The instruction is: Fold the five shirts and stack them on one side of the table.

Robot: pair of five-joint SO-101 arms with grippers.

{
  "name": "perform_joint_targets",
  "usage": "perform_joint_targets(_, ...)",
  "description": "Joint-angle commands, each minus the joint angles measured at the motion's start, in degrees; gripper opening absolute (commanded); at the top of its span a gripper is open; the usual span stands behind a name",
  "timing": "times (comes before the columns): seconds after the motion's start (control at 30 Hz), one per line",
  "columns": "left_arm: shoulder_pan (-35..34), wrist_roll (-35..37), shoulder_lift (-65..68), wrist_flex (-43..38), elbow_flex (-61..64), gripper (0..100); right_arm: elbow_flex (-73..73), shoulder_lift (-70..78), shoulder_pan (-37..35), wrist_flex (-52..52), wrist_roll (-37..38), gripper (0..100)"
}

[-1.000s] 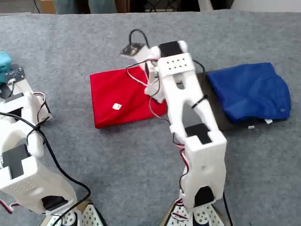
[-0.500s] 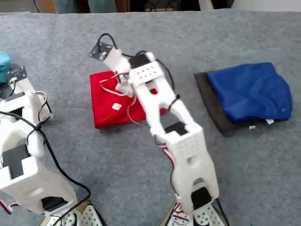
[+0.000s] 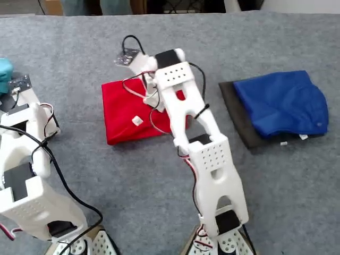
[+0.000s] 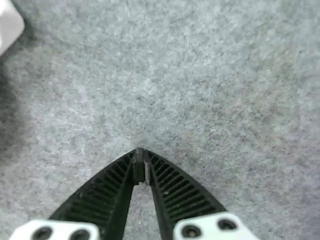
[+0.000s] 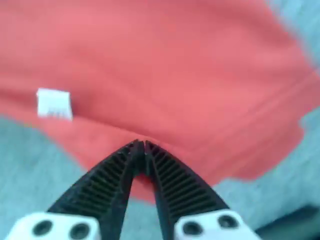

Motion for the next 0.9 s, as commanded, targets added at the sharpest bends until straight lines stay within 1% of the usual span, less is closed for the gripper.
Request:
perform_joint_targets(0.0, 0.6, -0.3, -3.3, -0.8, -0.4, 3, 1.0, -2.3, 3.6, 2.0, -0.4, 1.5)
perform_joint_targets(0.1, 0.6, -0.3, -3.3, -0.8, -0.4, 3, 9.0, -6.5, 5.0, 2.0, -0.4, 1.5)
perform_joint_targets(0.3, 0.6, -0.3, -3.3, -0.8, -0.4, 3, 30.7, -19.1, 5.3, 1.6, -0.4, 1.4)
perform_joint_targets(0.43, 0.6, -0.3, -3.3, -0.8, -0.4, 3, 37.8, -23.4, 8.6, 0.4, -0.1, 1.4)
perform_joint_targets(0.53, 0.6, -0.3, -3.3, -0.8, -0.4, 3, 38.3, -23.9, 12.3, -1.8, -0.1, 1.4)
perform_joint_targets(0.6, 0.6, -0.3, -3.2, -0.8, -0.4, 3, 36.8, -24.0, 12.4, -2.4, -0.4, 1.4)
perform_joint_targets(0.73, 0.6, -0.3, -3.2, -0.7, 0.0, 3, 28.3, -23.9, 8.4, 0.1, -0.4, 1.4)
perform_joint_targets(0.87, 0.6, -0.3, -3.2, -0.7, 0.1, 3, 20.6, -23.5, 4.6, 0.3, -0.4, 1.4)
